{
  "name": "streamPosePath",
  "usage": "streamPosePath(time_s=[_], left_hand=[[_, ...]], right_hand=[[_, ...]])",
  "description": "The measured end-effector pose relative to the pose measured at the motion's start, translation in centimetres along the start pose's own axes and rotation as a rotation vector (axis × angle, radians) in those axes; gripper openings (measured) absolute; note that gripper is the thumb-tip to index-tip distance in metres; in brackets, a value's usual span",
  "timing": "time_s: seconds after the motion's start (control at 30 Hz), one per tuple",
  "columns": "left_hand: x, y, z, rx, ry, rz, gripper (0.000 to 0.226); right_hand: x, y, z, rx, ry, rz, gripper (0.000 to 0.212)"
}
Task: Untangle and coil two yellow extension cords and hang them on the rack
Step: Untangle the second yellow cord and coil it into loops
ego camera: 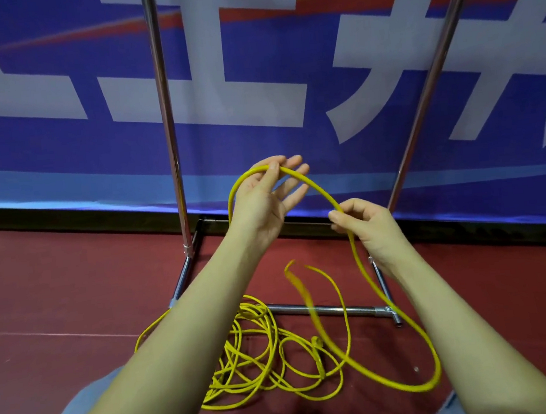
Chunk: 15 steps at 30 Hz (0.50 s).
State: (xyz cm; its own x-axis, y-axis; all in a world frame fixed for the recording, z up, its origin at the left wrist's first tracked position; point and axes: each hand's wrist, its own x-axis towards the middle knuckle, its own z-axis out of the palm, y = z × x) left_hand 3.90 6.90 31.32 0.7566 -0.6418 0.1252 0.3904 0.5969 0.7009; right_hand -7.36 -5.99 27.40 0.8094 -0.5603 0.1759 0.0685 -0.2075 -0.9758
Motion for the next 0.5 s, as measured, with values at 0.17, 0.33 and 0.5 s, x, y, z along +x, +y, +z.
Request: streamPosePath(time_s=[0.17, 0.33, 0.5], left_hand=[[0.8, 0.8, -1.0, -0.132, 0.155, 0.061, 0.016], [-0.2, -1.2, -0.4, 0.067, 0.052, -0.147, 0.016], [0.4, 0.2, -0.2, 0.001, 0.067, -0.07, 0.018]], right_hand=[[-0.3, 0.8, 0.0, 0.021, -0.074, 0.139, 0.01], [-0.3, 0.1, 0.8, -0.033, -0.053, 0.075, 0.013], [-0.6, 0.9, 0.6, -0.03, -0.136, 0.145, 0.016]])
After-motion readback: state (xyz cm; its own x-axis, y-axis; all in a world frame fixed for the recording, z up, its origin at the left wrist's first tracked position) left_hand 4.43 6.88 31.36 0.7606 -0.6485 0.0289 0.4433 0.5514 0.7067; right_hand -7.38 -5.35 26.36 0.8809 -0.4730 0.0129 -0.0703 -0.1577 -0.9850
